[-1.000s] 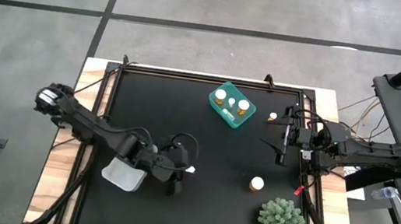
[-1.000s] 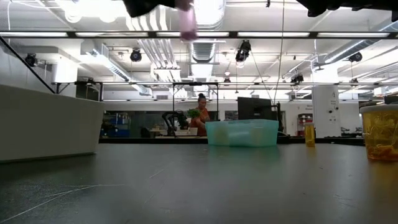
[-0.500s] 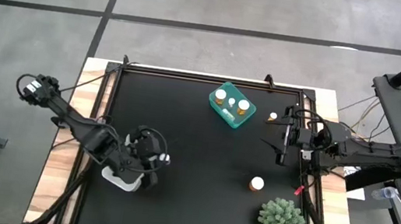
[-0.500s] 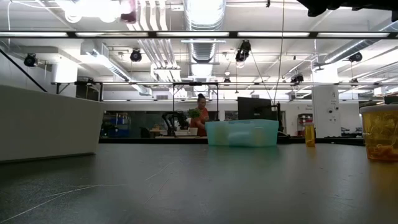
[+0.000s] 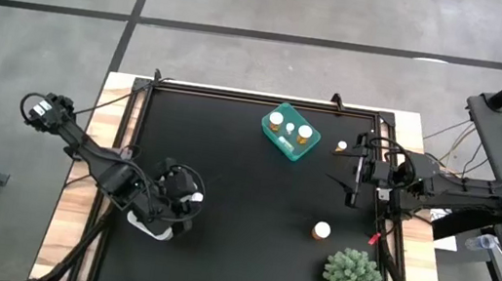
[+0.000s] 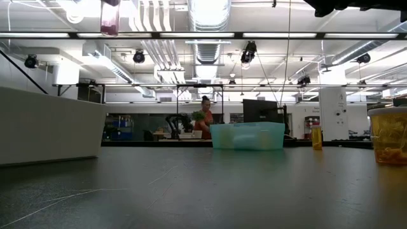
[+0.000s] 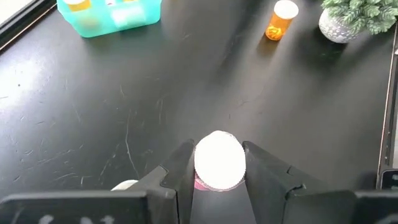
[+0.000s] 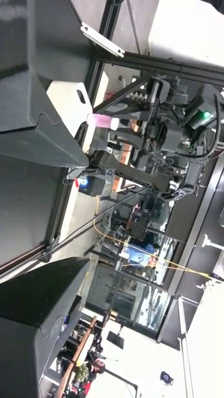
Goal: Pick and place medicine bottles into bin by pill shape (circle, oval)
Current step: Put the pink tablet bottle into the gray bin
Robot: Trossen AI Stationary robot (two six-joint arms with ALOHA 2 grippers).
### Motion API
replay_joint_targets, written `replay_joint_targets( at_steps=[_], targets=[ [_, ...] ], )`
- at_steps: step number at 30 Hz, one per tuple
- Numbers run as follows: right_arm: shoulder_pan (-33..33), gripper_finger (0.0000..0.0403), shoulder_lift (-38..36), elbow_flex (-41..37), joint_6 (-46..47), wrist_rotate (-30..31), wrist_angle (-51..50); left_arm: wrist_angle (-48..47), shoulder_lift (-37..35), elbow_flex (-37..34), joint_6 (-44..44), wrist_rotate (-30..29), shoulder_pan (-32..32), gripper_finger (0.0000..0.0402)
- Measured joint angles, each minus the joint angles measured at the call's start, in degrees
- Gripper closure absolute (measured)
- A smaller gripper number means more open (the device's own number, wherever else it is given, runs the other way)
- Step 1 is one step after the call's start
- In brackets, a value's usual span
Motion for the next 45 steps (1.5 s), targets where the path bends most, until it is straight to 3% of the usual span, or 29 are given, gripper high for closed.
replay_joint_targets(
  at_steps=[30,45],
  targets=[
    [0.00,0.0163,0.00,0.00,0.02,-0.01,-0.02,-13.08,-0.33,-0.35,-13.09,0.27,-1.40,0.0304],
    [0.00,0.0163,0.00,0.00,0.02,-0.04,-0.02,-9.05,-6.22,-12.74,-22.47,0.90,-4.20,0.0304]
  ],
)
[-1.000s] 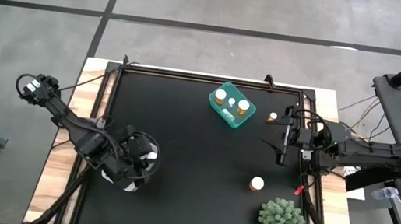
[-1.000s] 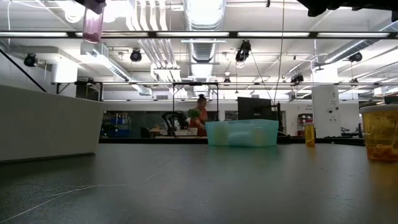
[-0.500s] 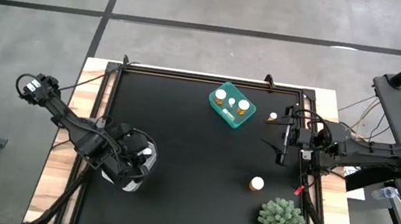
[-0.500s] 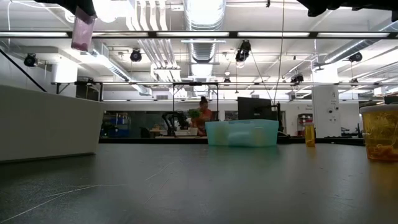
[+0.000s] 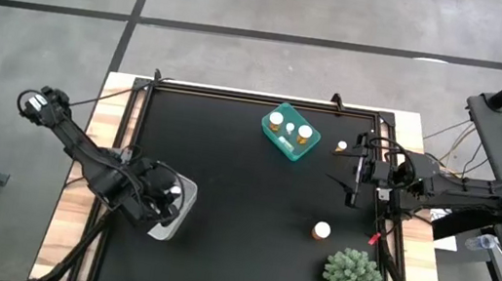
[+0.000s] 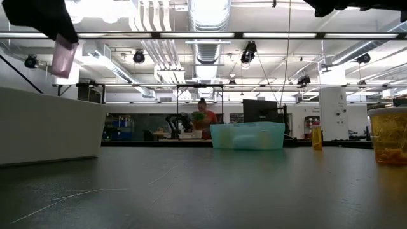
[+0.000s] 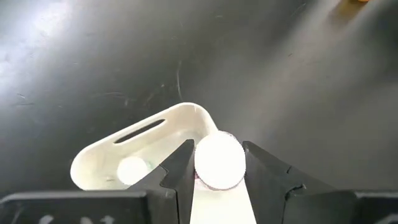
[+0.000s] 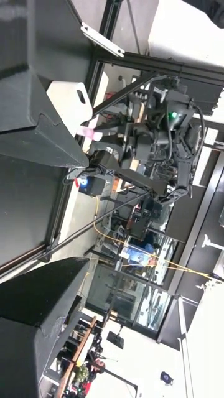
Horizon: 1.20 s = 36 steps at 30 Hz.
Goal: Pick and place medicine bottles into bin by pill shape (circle, oval)
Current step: Put the pink tablet bottle into the gray bin
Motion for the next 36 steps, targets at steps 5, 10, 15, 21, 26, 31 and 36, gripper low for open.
replay_joint_targets(
  at_steps=[5,10,15,21,26,31,36],
  targets=[
    [0.00,0.0163,0.01,0.00,0.00,0.02,0.06,6.41,-3.43,-4.63,-0.09,0.03,-0.16,0.0304],
    [0.00,0.0163,0.00,0.00,0.00,0.00,0.15,7.64,-5.13,-8.37,-2.55,0.03,-0.16,0.0304],
    [0.00,0.0163,0.01,0.00,0.00,0.00,0.15,10.36,-6.46,-11.57,-3.08,0.03,-0.16,0.0304],
    [0.02,0.0163,0.02,0.00,0.00,0.00,0.17,11.42,-6.48,-13.09,-4.43,0.05,-0.16,0.0304],
    [0.00,0.0163,0.02,0.00,0.00,0.00,0.17,11.45,-6.47,-13.45,-4.44,0.03,-0.16,0.0304],
    [0.02,0.0163,0.02,0.00,0.00,0.02,0.17,11.82,-6.16,-14.56,-5.86,0.02,-0.13,0.0304],
    [0.01,0.0163,0.02,0.00,0.00,0.02,0.17,13.58,-6.12,-17.02,-7.49,0.03,-0.13,0.0304]
  ],
)
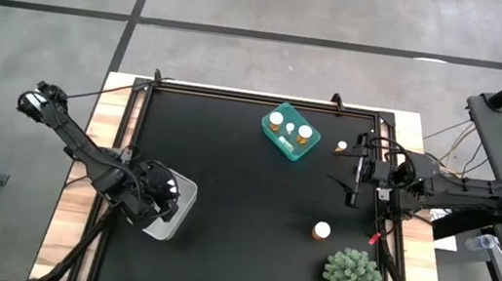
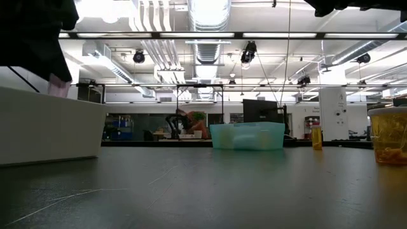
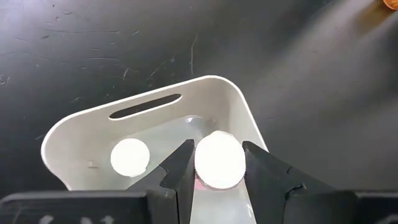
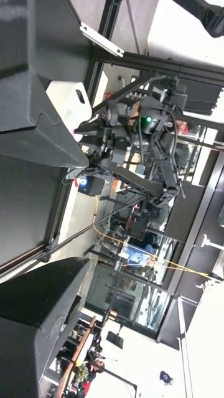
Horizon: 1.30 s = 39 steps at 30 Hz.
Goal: Pick and place medicine bottles into bin by pill shape (circle, oval)
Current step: Put the pink tablet bottle into the gray bin
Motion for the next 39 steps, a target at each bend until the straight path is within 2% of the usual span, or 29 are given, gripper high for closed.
replay_joint_targets(
  at_steps=[16,39],
  targets=[
    [0.00,0.0163,0.00,0.00,0.00,0.00,0.00,5.93,0.42,-4.02,-0.16,-0.02,0.07,0.0304],
    [-0.01,0.0163,0.00,0.00,0.00,0.00,0.00,7.61,0.48,-6.02,-0.08,0.06,0.07,0.0304]
  ],
)
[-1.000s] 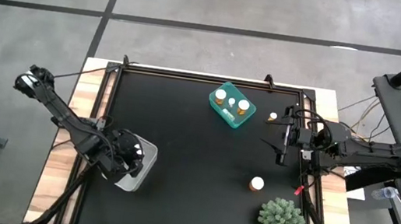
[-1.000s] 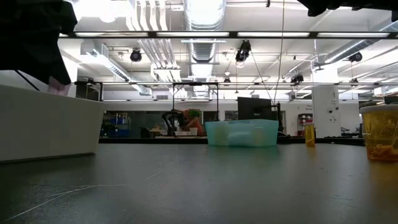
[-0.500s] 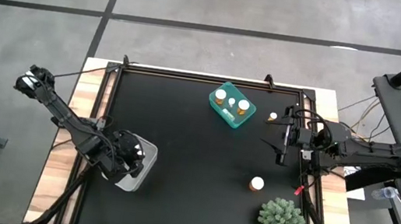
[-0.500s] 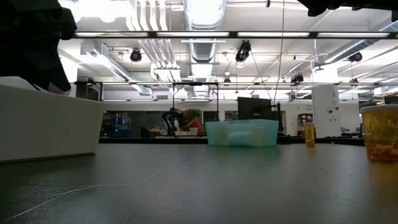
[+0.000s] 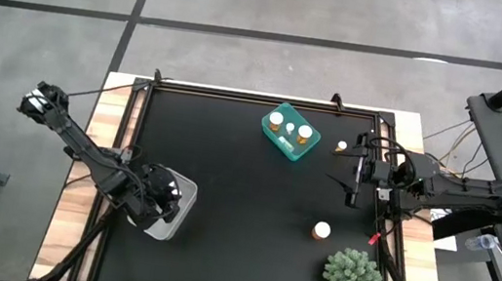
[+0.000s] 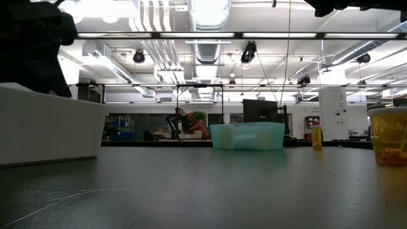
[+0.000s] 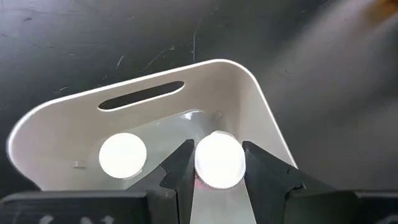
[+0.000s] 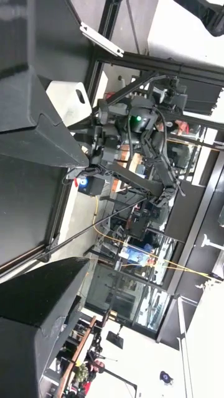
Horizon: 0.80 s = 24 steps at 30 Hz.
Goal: Pick and place medicine bottles into bin by pill shape (circle, oval)
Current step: Put the pink tablet bottle into the gray bin
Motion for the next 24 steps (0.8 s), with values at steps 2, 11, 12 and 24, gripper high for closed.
replay_joint_targets(
  at_steps=[2,11,12,24],
  targets=[
    [0.01,0.0163,0.00,0.00,0.00,0.00,0.00,2.29,0.00,-1.39,0.14,-0.31,0.00,0.0304],
    [0.00,0.0163,0.00,0.00,0.00,0.00,0.00,5.75,0.00,-4.76,0.42,-0.93,-0.02,0.0304],
    [0.00,0.0163,0.00,0.00,0.00,0.00,0.00,5.85,0.00,-4.87,0.44,-0.95,-0.02,0.0304],
    [0.02,0.0163,0.00,0.00,0.00,0.00,0.00,6.78,0.74,-6.10,1.78,-0.59,0.00,0.0288]
  ],
)
